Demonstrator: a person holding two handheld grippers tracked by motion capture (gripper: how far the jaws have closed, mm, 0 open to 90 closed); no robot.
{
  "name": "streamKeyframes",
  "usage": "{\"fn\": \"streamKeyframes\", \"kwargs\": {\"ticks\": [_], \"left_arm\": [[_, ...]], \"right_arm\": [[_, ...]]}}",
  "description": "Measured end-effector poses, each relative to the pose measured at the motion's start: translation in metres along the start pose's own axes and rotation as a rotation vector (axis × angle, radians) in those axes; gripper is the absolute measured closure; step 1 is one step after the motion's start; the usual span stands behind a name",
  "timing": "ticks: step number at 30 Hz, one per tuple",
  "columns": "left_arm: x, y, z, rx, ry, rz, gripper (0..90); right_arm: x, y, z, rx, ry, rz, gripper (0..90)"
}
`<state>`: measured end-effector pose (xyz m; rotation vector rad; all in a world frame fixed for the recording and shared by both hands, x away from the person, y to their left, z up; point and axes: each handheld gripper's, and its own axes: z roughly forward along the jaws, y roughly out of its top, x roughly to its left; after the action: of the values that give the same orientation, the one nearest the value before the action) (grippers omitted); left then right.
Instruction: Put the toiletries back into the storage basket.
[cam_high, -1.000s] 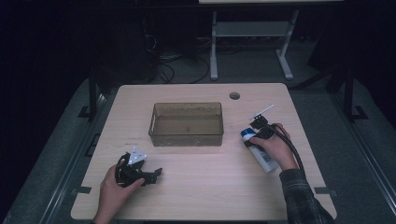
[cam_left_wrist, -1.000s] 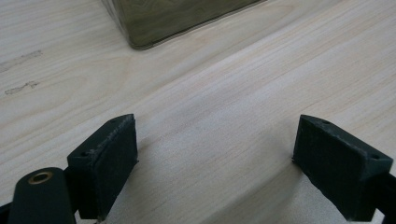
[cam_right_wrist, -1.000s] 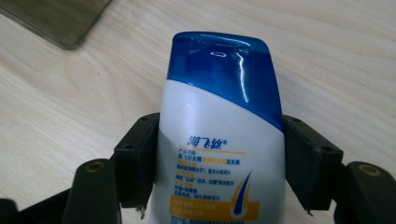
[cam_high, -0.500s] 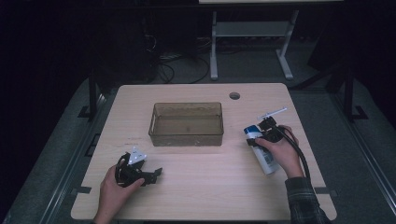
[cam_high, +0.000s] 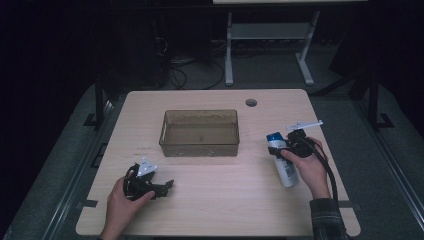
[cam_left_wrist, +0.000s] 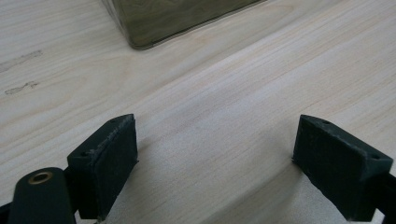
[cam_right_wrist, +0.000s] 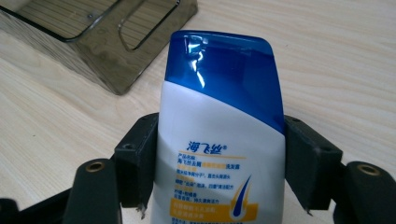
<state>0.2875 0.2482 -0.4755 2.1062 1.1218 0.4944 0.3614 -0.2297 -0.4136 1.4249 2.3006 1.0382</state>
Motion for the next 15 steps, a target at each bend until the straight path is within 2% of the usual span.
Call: {"fn": "streamKeyframes", "kwargs": {"ticks": [15], "left_arm": [[0.0,0.0,0.0,0.001,-0.001,0.0,12.5]], "right_arm": [[0.001,-0.008,-0.023,-0.109,0.0,0.011,34.1]]}}
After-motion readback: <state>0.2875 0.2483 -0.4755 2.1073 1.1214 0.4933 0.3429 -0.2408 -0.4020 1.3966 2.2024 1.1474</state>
